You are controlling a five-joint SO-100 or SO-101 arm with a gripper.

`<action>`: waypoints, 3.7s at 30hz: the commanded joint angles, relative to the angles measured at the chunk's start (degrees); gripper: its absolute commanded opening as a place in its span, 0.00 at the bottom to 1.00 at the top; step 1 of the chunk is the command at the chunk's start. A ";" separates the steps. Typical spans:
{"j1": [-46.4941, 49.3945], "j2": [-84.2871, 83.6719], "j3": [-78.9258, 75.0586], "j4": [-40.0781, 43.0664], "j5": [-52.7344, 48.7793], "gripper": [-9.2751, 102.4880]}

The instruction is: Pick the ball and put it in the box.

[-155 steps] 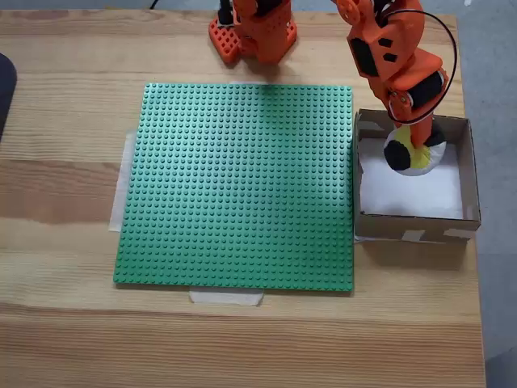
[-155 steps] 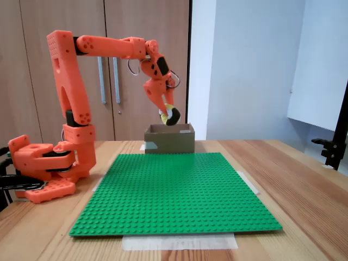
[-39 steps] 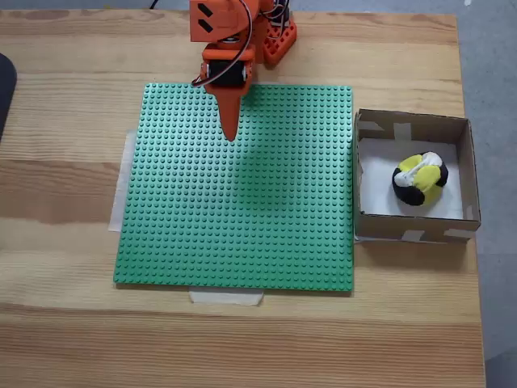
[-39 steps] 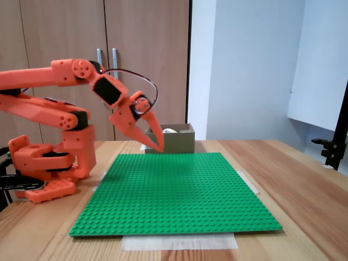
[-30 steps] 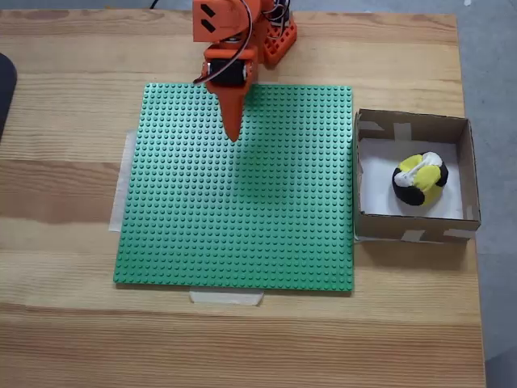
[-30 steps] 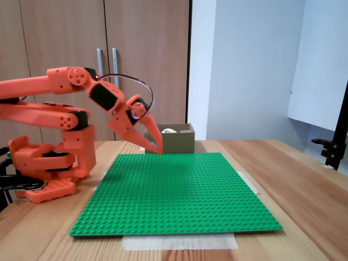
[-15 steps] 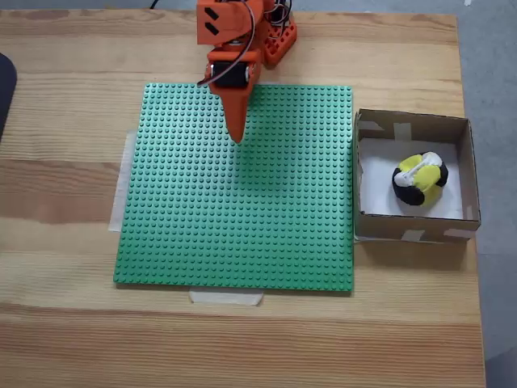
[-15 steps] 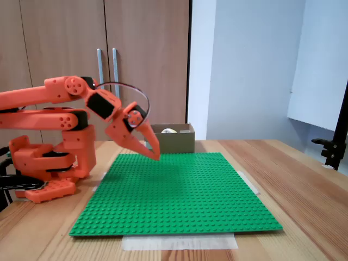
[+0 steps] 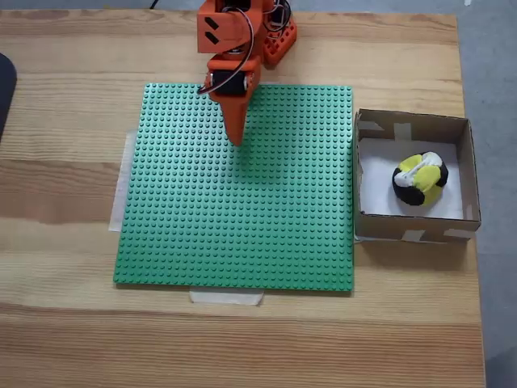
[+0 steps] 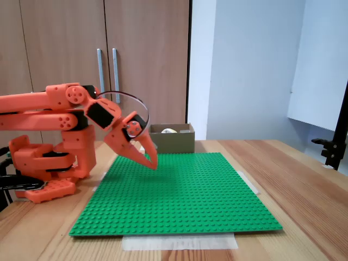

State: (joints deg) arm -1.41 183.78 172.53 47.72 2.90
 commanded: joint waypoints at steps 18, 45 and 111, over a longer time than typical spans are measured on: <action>0.26 0.79 4.31 -3.25 -1.49 0.08; 0.97 0.79 9.40 -6.33 -4.48 0.08; 1.05 0.79 10.55 -6.94 -6.24 0.08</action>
State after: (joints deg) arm -0.70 184.13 181.49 41.48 -2.99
